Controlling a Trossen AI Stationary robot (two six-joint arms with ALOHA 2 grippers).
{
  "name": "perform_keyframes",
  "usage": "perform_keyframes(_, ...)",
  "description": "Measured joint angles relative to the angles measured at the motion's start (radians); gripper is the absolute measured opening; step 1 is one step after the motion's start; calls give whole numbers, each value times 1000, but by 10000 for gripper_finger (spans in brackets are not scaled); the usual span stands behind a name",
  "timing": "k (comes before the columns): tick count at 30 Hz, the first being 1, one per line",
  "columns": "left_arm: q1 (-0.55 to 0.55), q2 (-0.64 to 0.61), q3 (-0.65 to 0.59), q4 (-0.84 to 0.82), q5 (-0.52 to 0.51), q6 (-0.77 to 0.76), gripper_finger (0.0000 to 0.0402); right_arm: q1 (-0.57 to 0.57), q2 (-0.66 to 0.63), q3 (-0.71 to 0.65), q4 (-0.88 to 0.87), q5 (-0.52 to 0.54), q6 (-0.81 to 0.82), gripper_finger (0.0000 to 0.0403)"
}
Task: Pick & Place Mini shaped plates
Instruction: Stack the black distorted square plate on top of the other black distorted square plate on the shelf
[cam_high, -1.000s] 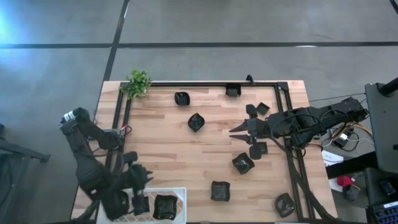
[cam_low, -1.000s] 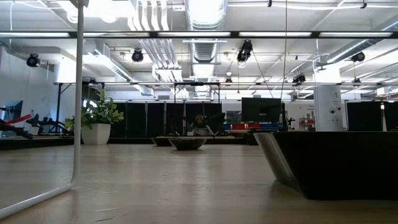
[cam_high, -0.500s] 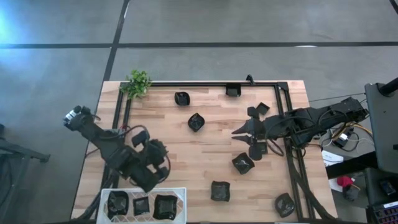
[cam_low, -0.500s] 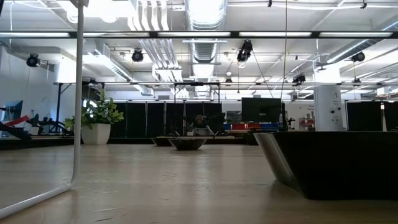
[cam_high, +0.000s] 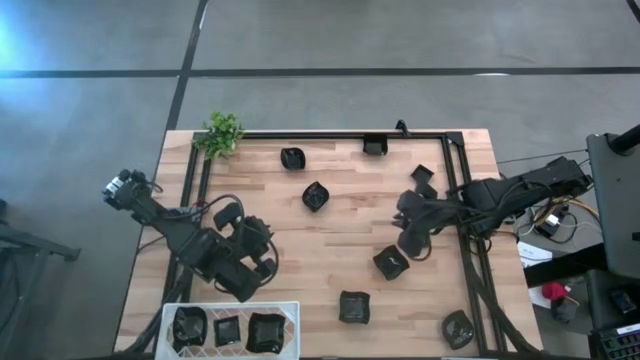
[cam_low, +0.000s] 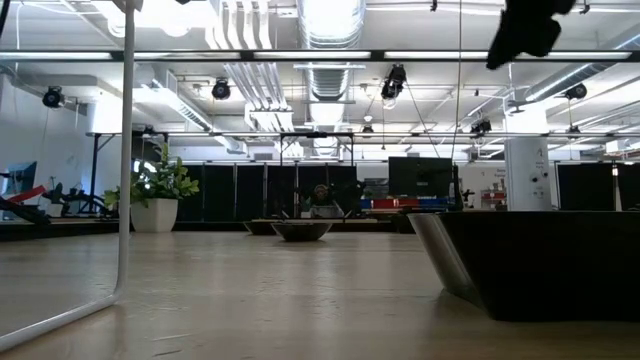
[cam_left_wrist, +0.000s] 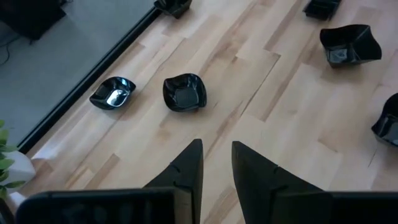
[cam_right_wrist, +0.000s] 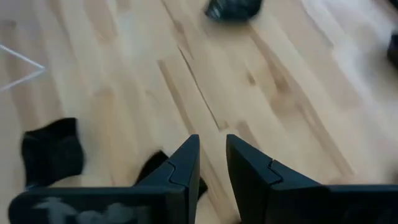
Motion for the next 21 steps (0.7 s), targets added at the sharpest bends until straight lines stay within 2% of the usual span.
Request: perform_keyframes(21, 0, 0, 0, 2, 0, 60, 78, 1, 0, -274, 17, -28, 453, 123)
